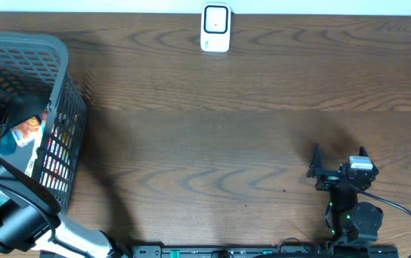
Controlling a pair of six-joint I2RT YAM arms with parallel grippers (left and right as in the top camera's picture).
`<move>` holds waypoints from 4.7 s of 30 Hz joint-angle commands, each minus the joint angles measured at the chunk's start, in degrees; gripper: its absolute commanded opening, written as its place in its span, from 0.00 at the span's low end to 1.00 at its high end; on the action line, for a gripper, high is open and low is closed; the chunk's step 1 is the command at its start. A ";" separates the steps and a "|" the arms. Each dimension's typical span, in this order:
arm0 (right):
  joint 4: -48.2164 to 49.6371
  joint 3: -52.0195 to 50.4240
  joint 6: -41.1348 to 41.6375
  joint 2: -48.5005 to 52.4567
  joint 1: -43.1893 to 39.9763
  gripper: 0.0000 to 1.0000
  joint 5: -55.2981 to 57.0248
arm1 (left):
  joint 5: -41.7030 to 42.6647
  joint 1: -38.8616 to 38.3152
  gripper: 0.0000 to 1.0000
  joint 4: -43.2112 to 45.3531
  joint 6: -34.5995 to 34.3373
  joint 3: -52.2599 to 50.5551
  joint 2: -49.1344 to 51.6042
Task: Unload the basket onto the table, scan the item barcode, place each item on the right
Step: 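Reach the left gripper into the basket and grasp the blue mouthwash bottle, then carry the mouthwash bottle past the scanner and set it on the table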
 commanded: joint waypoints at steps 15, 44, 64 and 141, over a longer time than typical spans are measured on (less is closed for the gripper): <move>-0.24 -0.07 -0.46 0.00 -0.46 0.99 -0.13 | -13.94 -5.22 0.80 0.26 3.67 -0.26 -12.02; -0.24 -0.07 -0.44 0.00 -0.46 0.99 -0.13 | 8.59 1.46 0.84 9.70 35.65 -3.23 -1.88; -0.24 -0.07 -0.46 0.00 -0.46 0.99 -0.13 | 9.25 1.46 0.22 9.86 33.46 -3.10 -0.31; -0.24 -0.07 -0.44 0.00 -0.46 0.99 -0.13 | 20.41 -63.95 1.00 2.84 47.08 -2.45 1.40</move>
